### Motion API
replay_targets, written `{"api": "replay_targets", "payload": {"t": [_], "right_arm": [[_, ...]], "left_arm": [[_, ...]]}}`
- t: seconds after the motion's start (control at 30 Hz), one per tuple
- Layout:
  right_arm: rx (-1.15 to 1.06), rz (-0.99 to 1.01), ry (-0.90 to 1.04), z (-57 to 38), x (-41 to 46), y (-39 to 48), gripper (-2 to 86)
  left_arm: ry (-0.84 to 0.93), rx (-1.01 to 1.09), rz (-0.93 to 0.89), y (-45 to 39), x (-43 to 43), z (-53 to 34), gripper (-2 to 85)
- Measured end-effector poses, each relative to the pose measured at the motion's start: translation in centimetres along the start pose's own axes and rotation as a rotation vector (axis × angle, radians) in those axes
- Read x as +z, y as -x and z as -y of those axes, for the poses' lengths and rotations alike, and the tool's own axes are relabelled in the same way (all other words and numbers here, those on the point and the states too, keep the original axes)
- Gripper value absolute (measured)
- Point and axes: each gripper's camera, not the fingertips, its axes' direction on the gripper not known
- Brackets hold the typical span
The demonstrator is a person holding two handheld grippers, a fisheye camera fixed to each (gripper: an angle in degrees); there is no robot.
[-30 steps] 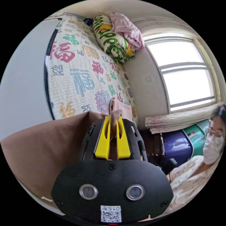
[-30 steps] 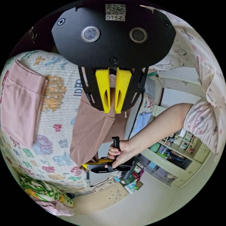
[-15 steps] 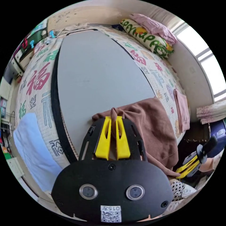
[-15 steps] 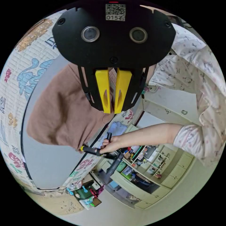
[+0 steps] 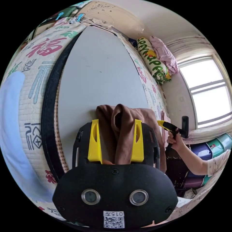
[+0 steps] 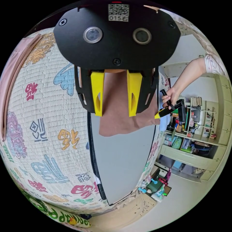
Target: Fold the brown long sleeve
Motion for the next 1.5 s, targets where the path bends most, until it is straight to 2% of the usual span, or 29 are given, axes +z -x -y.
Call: {"api": "replay_targets", "payload": {"t": [0.2,0.27,0.33,0.47,0.6,0.77,0.9,0.97,1.07,1.1,1.17,1.23,1.37,1.43,1.5], "right_arm": [[-0.035,-0.104,0.125,-0.1,5.3,0.9,8.0],[-0.058,-0.093,0.116,-1.0,5.0,1.9,6.4],[-0.128,-0.009,0.075,-3.2,3.3,4.5,5.5],[-0.296,0.163,0.008,-8.0,-0.3,11.2,5.0],[-0.432,0.384,0.02,-13.0,-1.2,20.7,4.2],[-0.515,0.538,0.064,-15.5,4.5,32.2,3.4],[-0.503,0.641,0.091,-14.2,14.4,39.9,3.5],[-0.486,0.585,0.092,-12.7,20.1,42.7,3.8],[-0.307,0.373,0.084,-8.7,32.6,44.6,4.3],[-0.218,0.256,0.065,-7.3,36.4,44.8,4.4],[-0.156,0.198,0.04,-6.2,38.6,46.0,4.3],[-0.28,0.229,-0.094,-8.4,37.1,49.0,3.6],[-0.454,0.106,-0.126,-14.5,35.8,51.6,3.5],[-0.588,-0.056,-0.172,-19.2,33.8,53.2,4.5],[-0.631,-0.22,-0.266,-22.1,32.0,53.8,6.4]], "left_arm": [[0.007,0.125,0.103,-3.2,1.3,-1.3,6.4],[-0.034,0.124,0.006,-3.2,-0.6,-2.1,5.6],[-0.183,0.056,-0.148,-2.8,-5.4,-5.2,5.2],[-0.377,0.06,-0.175,-3.2,-15.5,-12.3,4.8],[-0.575,0.105,-0.133,-3.0,-28.0,-19.8,4.6],[-0.713,0.168,-0.036,-0.8,-39.0,-22.4,4.6],[-0.717,0.147,0.008,6.1,-43.7,-18.6,4.9],[-0.656,0.106,0.04,10.8,-43.2,-14.9,5.6],[-0.521,-0.071,0.145,20.1,-38.3,-8.4,10.4],[-0.443,-0.192,0.193,23.7,-36.1,-6.7,11.4],[-0.431,-0.263,0.15,26.4,-34.2,-6.4,11.2],[-0.519,-0.221,0.083,25.5,-32.5,-8.6,10.8],[-0.549,-0.125,0.059,20.6,-27.7,-13.3,10.6],[-0.565,0.013,0.114,15.4,-24.9,-15.7,10.2],[-0.59,0.127,0.172,11.6,-23.0,-16.7,8.3]]}}
